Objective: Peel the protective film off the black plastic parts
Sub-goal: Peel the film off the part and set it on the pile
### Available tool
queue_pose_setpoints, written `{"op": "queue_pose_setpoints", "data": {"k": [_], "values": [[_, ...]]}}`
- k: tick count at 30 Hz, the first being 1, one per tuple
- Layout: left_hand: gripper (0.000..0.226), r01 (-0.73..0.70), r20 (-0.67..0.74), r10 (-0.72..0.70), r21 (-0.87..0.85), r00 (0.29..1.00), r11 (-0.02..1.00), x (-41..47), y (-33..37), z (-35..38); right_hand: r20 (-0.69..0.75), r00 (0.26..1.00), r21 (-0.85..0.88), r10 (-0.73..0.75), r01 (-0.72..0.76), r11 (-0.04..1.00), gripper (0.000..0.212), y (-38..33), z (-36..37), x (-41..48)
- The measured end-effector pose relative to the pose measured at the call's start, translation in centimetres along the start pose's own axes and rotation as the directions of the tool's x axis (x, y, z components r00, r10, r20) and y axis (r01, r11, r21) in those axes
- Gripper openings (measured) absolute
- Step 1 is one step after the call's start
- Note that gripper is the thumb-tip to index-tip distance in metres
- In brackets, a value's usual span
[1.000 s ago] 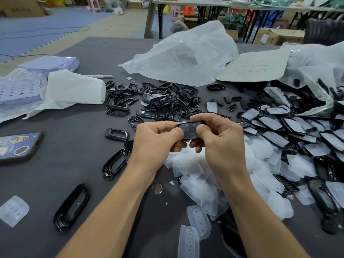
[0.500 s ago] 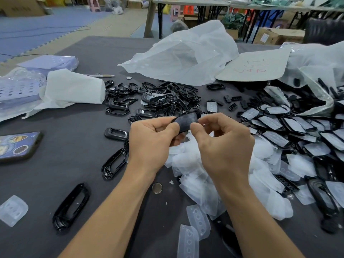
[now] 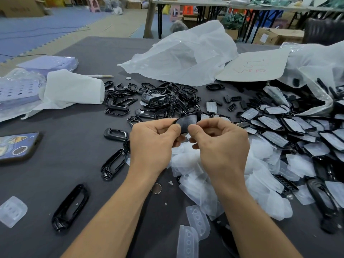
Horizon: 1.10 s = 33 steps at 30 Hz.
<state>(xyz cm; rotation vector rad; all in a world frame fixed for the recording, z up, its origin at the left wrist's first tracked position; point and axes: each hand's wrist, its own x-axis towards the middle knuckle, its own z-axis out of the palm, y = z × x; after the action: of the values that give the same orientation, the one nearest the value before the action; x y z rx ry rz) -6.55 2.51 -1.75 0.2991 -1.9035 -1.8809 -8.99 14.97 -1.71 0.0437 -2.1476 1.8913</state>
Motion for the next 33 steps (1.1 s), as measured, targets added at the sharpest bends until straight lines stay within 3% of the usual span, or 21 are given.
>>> {"op": "queue_pose_setpoints", "data": {"k": [6,11,22,29,33], "values": [[0.038,-0.003,-0.023,0.004,0.035,1.000,0.999,0.0,-0.1,0.1,0.032,0.998,0.071,-0.045,0.043,0.997,0.029,0.0,0.2,0.0],[0.025,0.021,0.033,-0.022,0.035,0.999,0.999,0.0,-0.2,-0.1,0.022,0.997,0.049,-0.079,0.078,0.996,0.017,0.2,-0.2,0.4],[0.023,0.348,0.275,-0.287,-0.205,0.918,0.915,0.3,0.6,-0.8,-0.013,0.986,-0.114,-0.167,0.165,0.980,0.014,-0.1,-0.8,0.6],[0.030,0.359,0.291,-0.296,-0.192,0.910,0.914,0.4,0.5,-0.9,-0.048,0.977,-0.227,-0.209,0.193,0.955,0.018,0.1,-0.9,0.7],[0.033,0.353,0.294,-0.290,-0.190,0.911,0.916,0.4,0.6,-1.0,-0.004,0.991,-0.117,-0.137,0.136,0.984,0.019,0.2,-0.7,0.9]]}}
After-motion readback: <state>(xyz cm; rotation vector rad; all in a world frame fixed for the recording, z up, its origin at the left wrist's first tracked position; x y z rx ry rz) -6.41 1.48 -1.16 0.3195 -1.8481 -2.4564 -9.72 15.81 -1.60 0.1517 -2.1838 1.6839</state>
